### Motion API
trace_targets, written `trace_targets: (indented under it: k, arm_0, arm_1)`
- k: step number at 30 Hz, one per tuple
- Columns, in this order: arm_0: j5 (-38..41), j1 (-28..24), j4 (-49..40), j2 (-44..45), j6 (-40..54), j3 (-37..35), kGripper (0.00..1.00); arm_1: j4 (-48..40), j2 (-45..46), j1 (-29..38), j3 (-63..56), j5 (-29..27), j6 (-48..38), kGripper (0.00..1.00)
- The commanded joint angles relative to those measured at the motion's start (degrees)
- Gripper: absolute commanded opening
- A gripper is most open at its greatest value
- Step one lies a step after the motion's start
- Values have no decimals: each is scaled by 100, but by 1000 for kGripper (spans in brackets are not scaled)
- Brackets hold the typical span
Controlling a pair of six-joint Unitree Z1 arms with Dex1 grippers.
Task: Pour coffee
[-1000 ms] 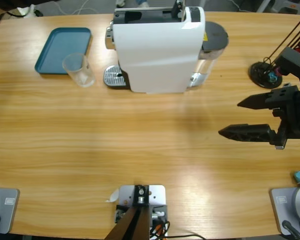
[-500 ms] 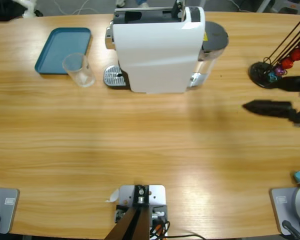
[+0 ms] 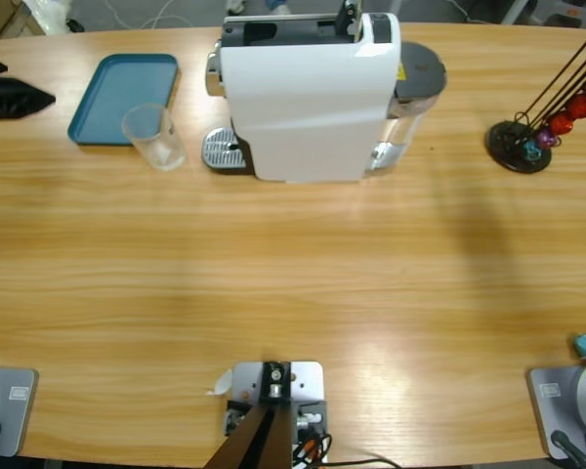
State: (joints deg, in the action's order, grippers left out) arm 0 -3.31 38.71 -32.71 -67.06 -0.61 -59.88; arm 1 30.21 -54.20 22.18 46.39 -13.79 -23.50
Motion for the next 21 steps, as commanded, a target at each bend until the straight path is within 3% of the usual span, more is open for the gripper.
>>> trace_targets:
  k: [1,6,9,21]
  arm_0:
    - [77,75,-227,153,148,73,753]
    - [100,-38,-219,239,81,196,716]
    - [102,-92,-219,324,42,299,715]
    - [106,-169,-187,429,19,547,720]
  arm_1:
    - [-377,-75,-222,-573,-36,226,896]
    - [-820,-745,-431,-510,-3,453,872]
    - [-1065,-1121,-468,-438,-7,511,762]
    - [-1376,-1701,-991,-394,-28,541,752]
